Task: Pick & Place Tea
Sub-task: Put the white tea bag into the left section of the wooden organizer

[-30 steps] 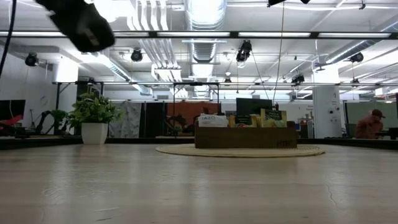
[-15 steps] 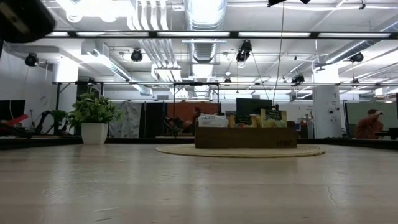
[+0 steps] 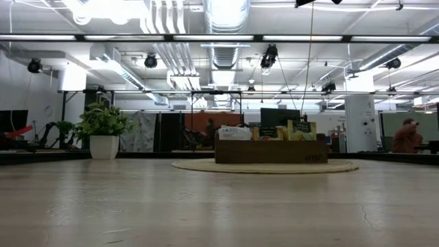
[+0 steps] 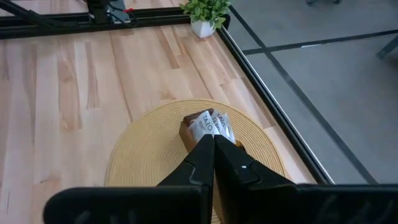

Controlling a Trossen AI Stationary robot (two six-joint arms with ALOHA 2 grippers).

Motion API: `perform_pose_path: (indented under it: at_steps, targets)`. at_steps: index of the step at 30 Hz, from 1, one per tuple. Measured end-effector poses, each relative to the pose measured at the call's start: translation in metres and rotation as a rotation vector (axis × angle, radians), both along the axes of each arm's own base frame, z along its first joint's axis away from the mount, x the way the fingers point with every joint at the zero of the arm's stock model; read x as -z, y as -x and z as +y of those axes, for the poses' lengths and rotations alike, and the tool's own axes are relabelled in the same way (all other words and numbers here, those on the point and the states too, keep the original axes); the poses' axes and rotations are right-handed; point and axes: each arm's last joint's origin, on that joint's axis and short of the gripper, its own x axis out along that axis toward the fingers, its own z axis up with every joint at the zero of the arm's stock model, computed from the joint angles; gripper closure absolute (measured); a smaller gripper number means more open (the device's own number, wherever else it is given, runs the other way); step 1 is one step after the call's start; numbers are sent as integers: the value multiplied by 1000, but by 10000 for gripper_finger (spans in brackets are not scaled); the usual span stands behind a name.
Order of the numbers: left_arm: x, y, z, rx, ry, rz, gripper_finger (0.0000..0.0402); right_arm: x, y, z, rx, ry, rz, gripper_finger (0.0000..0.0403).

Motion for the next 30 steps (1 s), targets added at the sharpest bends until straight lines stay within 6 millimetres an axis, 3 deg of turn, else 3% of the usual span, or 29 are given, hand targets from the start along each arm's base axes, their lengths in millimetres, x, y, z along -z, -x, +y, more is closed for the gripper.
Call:
perform_pose_path:
  at_steps: [8,14,30]
  targets:
    - [25,4,-25,-35,-113,-8,276,0,0,0,2,2,0,394]
    - [41,5,-31,-51,-201,53,282,0,0,0,2,2,0,394]
    - [36,3,-28,-92,-352,39,283,0,0,0,2,2,0,394]
